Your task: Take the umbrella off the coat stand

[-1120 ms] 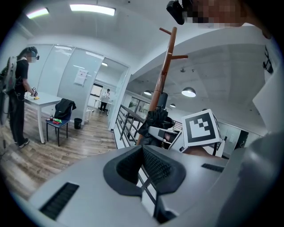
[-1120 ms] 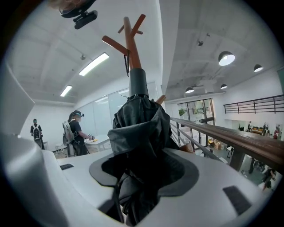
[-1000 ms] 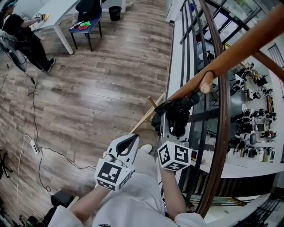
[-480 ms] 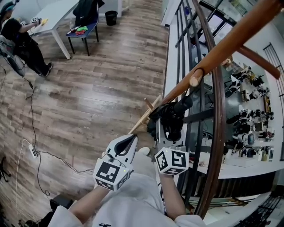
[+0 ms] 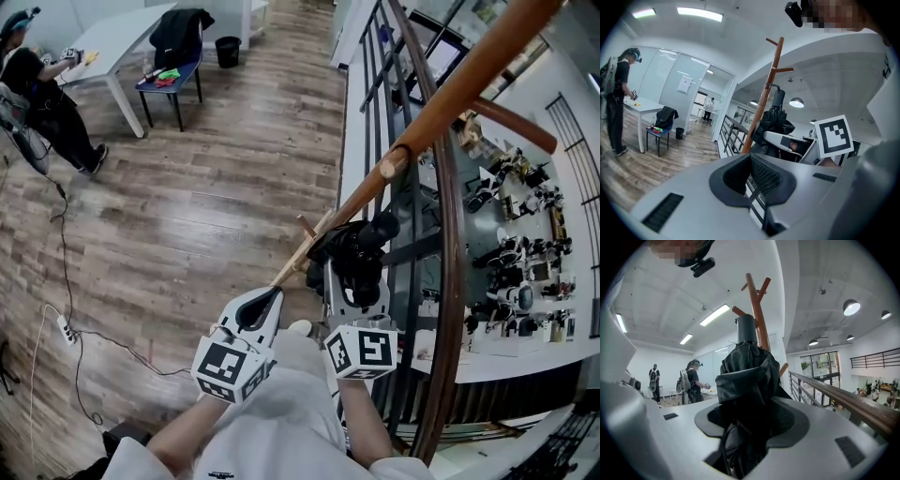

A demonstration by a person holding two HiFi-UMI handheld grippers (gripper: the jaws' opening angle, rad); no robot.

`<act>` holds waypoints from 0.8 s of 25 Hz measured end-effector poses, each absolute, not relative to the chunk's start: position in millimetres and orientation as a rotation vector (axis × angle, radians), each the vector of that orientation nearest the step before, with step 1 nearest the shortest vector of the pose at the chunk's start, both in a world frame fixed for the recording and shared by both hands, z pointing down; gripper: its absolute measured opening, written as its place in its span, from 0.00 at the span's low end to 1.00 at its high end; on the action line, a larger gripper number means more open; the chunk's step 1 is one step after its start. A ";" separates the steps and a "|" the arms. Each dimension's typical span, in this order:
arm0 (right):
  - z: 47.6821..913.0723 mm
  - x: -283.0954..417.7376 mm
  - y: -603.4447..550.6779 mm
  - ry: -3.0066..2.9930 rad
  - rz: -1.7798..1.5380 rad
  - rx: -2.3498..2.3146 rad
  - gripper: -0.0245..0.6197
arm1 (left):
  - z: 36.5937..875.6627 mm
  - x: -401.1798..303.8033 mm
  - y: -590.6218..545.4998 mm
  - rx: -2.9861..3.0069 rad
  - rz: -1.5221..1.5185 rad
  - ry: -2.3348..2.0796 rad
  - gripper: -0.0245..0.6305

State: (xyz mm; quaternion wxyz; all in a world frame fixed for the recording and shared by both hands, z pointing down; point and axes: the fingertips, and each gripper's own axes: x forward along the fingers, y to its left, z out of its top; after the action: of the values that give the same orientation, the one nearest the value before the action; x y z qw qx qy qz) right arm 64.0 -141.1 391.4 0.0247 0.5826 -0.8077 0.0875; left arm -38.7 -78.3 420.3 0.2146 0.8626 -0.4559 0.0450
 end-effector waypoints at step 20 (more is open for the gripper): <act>299.4 39.2 -98.8 -2.677 0.157 1.682 0.41 | 378.4 -44.1 -57.3 2.426 0.039 -1.279 0.07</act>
State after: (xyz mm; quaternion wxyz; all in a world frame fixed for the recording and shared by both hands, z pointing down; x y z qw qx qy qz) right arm 39.2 -98.8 299.4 -0.0119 0.5314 -0.8456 0.0495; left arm -44.1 -57.3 378.4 0.1981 0.8670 -0.4571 0.0139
